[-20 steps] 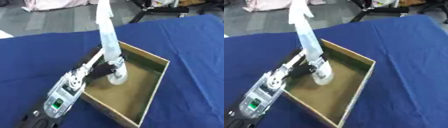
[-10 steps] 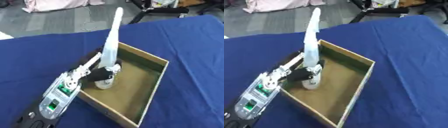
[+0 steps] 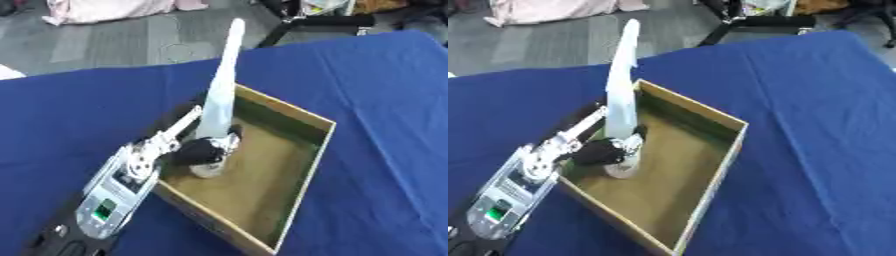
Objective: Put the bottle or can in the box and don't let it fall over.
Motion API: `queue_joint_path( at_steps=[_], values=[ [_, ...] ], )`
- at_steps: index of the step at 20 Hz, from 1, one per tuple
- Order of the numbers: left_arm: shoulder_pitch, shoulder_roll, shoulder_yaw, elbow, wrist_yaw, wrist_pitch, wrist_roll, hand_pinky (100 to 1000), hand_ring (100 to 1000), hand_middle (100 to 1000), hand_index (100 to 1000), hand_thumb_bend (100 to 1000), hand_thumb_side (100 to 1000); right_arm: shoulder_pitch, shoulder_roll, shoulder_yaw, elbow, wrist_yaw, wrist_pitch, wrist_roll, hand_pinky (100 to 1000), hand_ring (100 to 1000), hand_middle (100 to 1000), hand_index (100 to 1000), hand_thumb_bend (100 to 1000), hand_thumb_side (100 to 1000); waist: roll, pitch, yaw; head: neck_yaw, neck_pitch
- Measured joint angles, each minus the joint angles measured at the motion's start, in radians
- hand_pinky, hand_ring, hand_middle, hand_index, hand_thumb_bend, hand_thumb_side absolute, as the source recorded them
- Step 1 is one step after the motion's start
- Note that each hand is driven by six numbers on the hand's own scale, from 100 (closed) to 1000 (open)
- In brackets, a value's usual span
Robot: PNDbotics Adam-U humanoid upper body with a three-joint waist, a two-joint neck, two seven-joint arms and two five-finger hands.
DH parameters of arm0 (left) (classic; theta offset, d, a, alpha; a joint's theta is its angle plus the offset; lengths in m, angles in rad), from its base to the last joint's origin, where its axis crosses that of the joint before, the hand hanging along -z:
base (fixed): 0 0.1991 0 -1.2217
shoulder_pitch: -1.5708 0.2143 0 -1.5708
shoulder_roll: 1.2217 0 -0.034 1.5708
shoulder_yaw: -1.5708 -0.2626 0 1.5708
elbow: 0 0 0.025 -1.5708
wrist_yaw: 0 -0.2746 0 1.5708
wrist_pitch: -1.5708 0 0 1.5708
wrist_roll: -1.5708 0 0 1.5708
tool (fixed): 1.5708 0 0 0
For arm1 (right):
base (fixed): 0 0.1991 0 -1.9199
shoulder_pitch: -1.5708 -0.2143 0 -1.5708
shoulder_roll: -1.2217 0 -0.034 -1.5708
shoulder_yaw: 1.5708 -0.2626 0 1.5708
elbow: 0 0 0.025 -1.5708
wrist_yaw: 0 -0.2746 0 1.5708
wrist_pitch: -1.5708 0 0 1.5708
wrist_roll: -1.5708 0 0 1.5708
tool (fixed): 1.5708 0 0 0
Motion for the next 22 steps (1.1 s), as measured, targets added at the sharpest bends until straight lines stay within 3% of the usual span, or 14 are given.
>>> queue_joint_path(
  at_steps=[7,22],
  values=[
    [0.008,0.042,0.002,-0.063,0.001,-0.023,-0.03,1000,1000,1000,1000,276,809,0.009,-0.003,0.0,0.0,0.0,0.001,0.0,1000,958,1000,1000,100,479,0.006,-0.009,0.008,-0.009,0.001],
    [0.038,0.107,0.037,-0.171,0.007,-0.008,-0.062,1000,1000,1000,1000,243,741,0.018,-0.009,0.0,0.0,0.0,0.0,-0.001,1000,956,1000,1000,100,480,0.008,-0.012,0.021,-0.019,0.002]
  ],
)
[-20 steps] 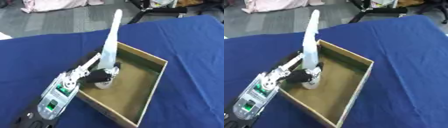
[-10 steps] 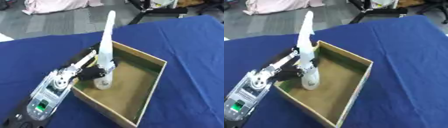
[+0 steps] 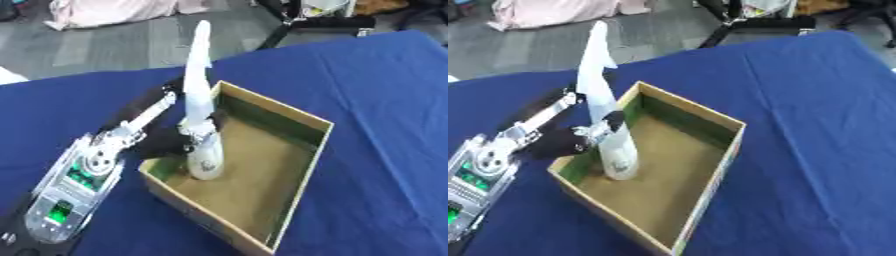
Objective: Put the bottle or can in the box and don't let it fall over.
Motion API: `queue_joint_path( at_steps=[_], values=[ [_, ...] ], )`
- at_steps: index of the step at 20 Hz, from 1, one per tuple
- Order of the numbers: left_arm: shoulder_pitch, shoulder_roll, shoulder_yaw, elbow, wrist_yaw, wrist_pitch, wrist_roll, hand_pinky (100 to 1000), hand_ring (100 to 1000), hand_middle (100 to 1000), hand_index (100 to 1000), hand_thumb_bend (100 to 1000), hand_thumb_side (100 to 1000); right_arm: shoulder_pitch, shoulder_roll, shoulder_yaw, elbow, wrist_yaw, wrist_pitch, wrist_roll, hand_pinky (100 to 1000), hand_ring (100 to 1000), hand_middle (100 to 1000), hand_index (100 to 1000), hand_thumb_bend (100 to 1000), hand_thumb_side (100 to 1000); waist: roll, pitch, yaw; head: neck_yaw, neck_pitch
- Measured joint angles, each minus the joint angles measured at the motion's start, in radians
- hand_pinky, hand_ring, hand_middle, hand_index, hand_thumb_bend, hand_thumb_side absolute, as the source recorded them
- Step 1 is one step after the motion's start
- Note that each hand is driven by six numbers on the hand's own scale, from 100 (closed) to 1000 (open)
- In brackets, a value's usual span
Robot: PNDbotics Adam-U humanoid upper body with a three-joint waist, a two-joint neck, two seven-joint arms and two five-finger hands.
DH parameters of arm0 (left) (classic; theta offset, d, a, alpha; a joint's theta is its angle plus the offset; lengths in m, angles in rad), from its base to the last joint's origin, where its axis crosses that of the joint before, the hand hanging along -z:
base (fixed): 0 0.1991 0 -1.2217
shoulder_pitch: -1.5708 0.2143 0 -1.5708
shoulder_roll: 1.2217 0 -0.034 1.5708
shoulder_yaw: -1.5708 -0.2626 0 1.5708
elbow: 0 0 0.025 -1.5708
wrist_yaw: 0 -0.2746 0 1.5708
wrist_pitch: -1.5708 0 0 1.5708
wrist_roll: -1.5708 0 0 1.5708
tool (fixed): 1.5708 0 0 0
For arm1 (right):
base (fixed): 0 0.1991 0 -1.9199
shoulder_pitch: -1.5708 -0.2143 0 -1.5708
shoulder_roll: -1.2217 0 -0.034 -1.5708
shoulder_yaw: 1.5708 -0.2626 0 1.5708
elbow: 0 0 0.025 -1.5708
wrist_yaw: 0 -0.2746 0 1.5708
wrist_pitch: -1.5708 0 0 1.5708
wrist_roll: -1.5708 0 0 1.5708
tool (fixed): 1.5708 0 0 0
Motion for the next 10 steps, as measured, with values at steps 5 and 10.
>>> queue_joint_path(
  at_steps=[5,10],
  values=[
    [0.018,0.028,0.013,-0.04,0.018,0.007,-0.004,1000,1000,1000,1000,241,744,0.004,-0.001,0.0,0.0,0.001,-0.001,-0.001,1000,957,1000,1000,100,476,0.0,0.0,0.004,-0.006,0.007],
    [0.025,0.04,0.017,-0.059,0.027,0.015,-0.01,1000,1000,1000,1000,228,748,0.008,-0.002,0.0,0.0,0.001,-0.002,-0.002,1000,957,1000,1000,100,476,0.0,0.0,0.006,-0.007,0.007]
  ],
)
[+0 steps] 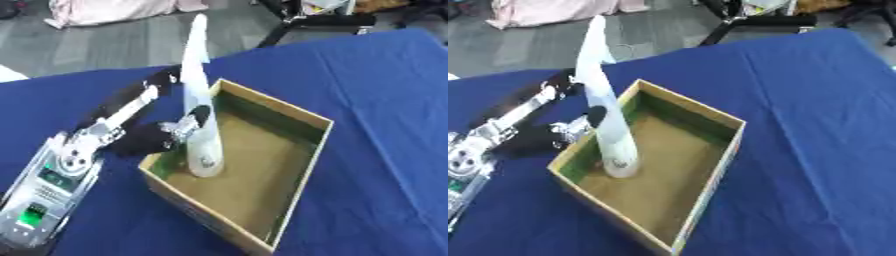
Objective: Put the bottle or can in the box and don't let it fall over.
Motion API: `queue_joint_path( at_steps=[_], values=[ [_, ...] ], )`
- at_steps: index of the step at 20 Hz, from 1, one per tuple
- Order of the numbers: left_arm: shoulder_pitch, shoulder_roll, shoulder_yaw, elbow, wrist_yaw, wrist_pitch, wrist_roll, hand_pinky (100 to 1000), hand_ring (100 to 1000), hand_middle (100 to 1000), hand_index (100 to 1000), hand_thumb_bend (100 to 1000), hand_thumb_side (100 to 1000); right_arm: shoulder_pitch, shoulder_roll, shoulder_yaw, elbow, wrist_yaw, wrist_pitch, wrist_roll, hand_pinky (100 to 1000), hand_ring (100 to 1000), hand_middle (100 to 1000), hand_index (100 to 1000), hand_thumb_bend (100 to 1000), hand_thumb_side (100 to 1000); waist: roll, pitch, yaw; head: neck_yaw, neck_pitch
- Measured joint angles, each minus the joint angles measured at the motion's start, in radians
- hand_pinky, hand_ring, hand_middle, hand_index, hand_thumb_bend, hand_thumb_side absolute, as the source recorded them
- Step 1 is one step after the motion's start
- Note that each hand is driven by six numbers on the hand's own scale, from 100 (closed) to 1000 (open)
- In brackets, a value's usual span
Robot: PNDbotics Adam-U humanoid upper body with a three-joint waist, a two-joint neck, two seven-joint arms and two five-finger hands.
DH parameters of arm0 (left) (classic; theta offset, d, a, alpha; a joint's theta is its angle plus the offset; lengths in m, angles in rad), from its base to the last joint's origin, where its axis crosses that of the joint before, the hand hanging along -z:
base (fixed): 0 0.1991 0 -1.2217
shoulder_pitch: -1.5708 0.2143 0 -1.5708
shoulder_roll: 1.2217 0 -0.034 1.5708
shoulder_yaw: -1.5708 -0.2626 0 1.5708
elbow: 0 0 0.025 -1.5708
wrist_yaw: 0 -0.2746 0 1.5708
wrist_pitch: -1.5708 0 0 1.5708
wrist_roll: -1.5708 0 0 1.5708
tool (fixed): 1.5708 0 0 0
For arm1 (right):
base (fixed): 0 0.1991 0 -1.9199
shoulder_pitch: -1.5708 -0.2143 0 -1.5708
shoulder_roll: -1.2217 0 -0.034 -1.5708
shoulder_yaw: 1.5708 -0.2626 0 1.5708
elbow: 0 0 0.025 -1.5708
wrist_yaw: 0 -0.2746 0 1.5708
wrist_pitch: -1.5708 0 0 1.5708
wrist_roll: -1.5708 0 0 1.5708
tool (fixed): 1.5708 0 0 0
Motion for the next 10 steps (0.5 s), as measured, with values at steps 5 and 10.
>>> queue_joint_path(
  at_steps=[5,10],
  values=[
    [0.02,0.019,0.011,-0.019,0.008,0.004,-0.006,1000,1000,1000,1000,220,738,0.0,0.0,0.0,0.0,0.0,-0.001,-0.001,1000,956,1000,1000,100,477,0.0,0.0,0.001,-0.001,0.0],
    [0.052,0.05,0.018,-0.055,0.017,0.006,-0.009,1000,1000,1000,1000,208,747,0.001,0.0,0.0,0.0,0.0,-0.001,-0.004,1000,957,1000,1000,100,477,0.0,0.0,0.002,-0.002,0.0]
  ],
)
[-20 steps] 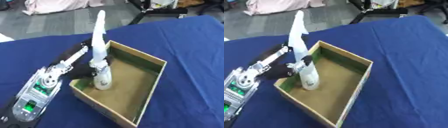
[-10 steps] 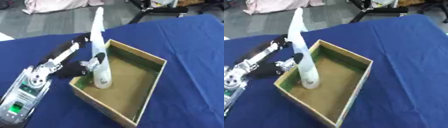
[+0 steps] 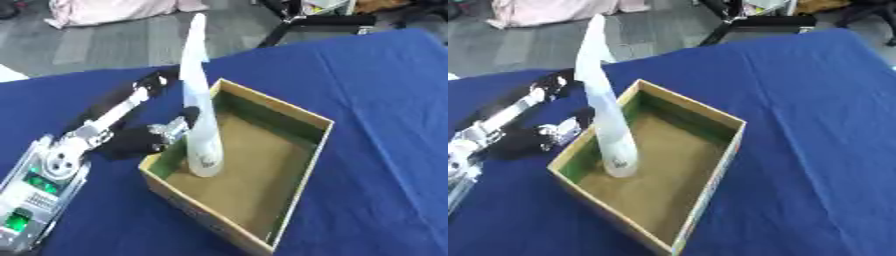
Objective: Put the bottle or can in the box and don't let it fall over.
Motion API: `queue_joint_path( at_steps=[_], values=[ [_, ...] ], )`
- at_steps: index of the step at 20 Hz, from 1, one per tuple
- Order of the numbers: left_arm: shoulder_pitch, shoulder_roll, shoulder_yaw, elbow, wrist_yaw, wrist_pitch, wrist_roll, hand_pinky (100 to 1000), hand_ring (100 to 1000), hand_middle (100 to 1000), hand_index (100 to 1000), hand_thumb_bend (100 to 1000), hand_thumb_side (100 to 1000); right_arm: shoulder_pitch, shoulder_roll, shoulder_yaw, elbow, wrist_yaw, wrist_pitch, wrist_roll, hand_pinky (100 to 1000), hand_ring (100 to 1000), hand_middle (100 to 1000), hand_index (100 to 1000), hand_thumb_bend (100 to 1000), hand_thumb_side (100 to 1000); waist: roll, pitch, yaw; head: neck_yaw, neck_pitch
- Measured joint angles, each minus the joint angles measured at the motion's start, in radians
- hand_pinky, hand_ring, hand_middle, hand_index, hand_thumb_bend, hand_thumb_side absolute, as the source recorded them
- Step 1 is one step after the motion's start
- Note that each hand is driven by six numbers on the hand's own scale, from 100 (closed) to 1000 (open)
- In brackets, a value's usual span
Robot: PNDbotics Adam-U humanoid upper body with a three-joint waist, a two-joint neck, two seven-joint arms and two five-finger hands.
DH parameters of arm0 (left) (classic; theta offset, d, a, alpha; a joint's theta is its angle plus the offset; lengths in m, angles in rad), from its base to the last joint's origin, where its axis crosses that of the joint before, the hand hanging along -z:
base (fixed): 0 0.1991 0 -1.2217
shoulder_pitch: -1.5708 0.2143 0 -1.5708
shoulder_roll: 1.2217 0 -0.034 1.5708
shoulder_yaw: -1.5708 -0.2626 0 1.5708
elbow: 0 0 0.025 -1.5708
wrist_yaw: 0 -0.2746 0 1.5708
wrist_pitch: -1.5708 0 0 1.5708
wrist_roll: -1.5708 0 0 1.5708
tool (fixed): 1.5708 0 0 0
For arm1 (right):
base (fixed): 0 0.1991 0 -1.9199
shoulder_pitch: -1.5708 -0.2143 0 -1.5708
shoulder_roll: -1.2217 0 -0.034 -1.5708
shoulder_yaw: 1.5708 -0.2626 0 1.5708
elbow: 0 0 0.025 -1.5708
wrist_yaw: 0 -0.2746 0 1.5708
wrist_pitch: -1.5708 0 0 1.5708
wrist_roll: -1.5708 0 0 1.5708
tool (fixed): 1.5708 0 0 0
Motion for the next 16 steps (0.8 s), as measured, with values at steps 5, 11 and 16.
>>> queue_joint_path(
  at_steps=[5,11,16],
  values=[
    [0.061,0.035,0.019,-0.057,0.017,0.009,0.007,1000,1000,1000,996,204,722,0.0,-0.005,0.0,0.0,0.001,-0.001,-0.002,1000,957,1000,1000,100,476,0.0,0.0,0.005,-0.007,0.0],
    [0.15,0.068,0.066,-0.15,0.044,0.028,0.047,1000,1000,1000,997,181,687,0.008,-0.006,-0.005,0.0,0.004,-0.002,-0.006,1000,957,1000,1000,100,473,-0.002,0.0,0.007,-0.013,0.0],
    [0.252,0.087,0.149,-0.194,0.085,0.001,0.133,1000,1000,1000,1000,100,756,0.008,-0.006,-0.008,0.0,0.006,-0.005,-0.009,1000,957,1000,1000,100,473,-0.004,0.0,0.011,-0.019,-0.007]
  ],
)
